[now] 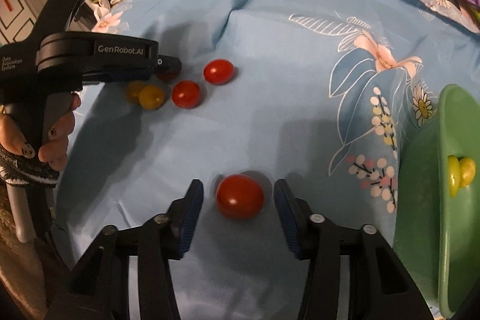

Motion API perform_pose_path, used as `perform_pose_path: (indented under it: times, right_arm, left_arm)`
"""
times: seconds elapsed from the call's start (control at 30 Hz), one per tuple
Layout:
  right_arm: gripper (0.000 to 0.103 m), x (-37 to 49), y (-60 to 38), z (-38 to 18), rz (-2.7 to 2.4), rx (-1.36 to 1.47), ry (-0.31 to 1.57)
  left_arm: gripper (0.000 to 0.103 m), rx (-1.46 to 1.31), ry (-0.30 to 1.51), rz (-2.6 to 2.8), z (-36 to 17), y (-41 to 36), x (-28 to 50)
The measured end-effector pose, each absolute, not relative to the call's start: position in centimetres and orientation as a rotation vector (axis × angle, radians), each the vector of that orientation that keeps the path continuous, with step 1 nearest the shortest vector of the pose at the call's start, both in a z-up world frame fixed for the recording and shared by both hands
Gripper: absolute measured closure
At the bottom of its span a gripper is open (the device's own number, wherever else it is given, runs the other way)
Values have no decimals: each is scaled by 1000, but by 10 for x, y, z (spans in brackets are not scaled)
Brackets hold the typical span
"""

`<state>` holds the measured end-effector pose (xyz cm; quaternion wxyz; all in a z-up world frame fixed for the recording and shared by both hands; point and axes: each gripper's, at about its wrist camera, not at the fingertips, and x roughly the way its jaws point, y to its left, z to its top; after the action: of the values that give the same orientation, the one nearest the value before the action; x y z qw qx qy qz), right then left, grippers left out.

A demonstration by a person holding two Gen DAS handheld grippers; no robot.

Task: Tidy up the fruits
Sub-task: 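Grasp a red cherry tomato with the right tool, then carry the red cherry tomato toward the green bowl held by the left tool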

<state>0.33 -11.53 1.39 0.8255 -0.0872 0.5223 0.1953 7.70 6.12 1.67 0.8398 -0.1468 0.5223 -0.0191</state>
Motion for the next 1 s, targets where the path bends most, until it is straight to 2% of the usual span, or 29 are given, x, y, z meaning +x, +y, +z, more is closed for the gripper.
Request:
perform_pose_path:
  times: [0.23, 0.6, 1.0]
  right_arm:
    - [69, 2, -111, 10, 403, -219, 1108]
    - [70, 6, -115, 18, 406, -201, 1078]
    - [70, 7, -135, 47, 429, -86, 987]
  left_arm:
    - [73, -308, 1067, -13, 14, 64, 76]
    - [74, -326, 1013, -5, 34, 63, 65]
    - [74, -224, 926, -80, 67, 25, 21]
